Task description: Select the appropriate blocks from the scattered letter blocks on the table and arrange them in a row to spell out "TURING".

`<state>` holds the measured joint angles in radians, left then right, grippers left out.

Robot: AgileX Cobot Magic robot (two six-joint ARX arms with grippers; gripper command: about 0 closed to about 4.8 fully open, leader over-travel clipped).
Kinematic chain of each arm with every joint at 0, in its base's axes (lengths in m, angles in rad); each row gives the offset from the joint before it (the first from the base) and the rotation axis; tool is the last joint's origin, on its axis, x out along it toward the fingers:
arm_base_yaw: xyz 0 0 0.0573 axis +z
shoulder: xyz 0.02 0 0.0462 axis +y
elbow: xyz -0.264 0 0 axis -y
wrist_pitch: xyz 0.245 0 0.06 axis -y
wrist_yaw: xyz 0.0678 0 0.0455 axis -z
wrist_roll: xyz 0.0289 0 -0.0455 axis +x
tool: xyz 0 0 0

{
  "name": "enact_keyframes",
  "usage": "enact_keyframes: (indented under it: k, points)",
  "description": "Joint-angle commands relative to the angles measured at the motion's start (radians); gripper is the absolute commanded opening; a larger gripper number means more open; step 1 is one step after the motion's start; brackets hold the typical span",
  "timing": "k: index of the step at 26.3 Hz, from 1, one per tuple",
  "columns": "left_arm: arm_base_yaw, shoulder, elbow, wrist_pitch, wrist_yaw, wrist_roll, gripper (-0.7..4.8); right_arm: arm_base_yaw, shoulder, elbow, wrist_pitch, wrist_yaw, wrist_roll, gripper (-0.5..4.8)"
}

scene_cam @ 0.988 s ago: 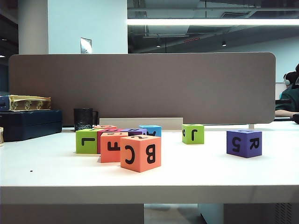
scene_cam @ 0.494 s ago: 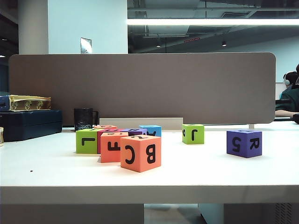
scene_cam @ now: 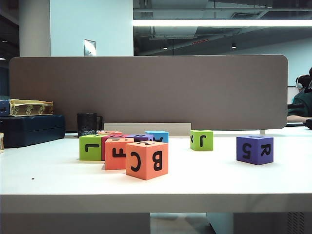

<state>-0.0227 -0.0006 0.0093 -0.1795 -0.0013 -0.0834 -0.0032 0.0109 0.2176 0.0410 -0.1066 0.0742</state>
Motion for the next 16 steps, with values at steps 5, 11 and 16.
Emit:
enact_keyframes:
  k: [5,11,16]
  points:
    - [0.0,0.0,0.001,-0.006,0.006,-0.003,0.18,0.0,-0.011,0.077,-0.01,-0.102,0.005,-0.01]
    - [0.0,0.0,0.001,-0.006,0.005,-0.003,0.18,0.0,-0.011,0.117,-0.114,-0.106,0.005,-0.01]
    - [0.0,0.001,0.001,-0.006,0.005,-0.003,0.18,0.0,-0.011,0.132,-0.231,-0.143,0.01,-0.01]
